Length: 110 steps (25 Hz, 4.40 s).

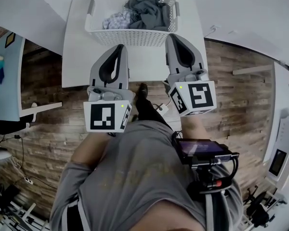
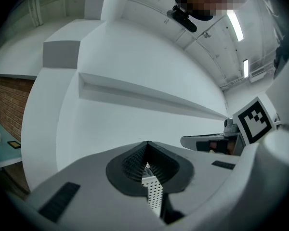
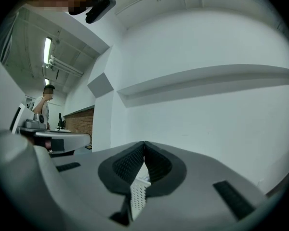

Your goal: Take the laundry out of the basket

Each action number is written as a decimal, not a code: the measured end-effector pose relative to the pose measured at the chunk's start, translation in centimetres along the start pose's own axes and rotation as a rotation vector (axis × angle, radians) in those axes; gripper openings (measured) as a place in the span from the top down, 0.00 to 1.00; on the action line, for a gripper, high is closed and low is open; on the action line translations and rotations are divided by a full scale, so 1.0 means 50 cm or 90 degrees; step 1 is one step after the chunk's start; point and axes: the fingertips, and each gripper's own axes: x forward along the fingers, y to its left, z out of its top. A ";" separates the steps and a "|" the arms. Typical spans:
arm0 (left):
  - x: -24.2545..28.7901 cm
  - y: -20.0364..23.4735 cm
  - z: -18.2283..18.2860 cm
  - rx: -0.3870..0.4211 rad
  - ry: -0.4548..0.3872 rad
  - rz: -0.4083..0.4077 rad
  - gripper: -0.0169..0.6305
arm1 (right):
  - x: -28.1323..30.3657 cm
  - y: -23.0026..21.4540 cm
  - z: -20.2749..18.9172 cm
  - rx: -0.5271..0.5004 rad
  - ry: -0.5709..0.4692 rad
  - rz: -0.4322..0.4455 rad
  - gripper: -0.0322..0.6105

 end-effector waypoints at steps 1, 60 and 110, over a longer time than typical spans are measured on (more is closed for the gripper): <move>0.017 0.005 0.004 0.001 -0.003 -0.001 0.96 | 0.015 -0.007 0.004 0.001 -0.005 0.004 0.94; 0.511 0.317 -0.134 -0.145 0.101 -0.008 0.96 | 0.516 -0.162 -0.398 -0.098 0.501 0.083 0.37; 0.375 0.222 0.033 -0.022 0.005 -0.023 0.96 | 0.434 -0.175 -0.064 -0.060 0.168 0.025 0.87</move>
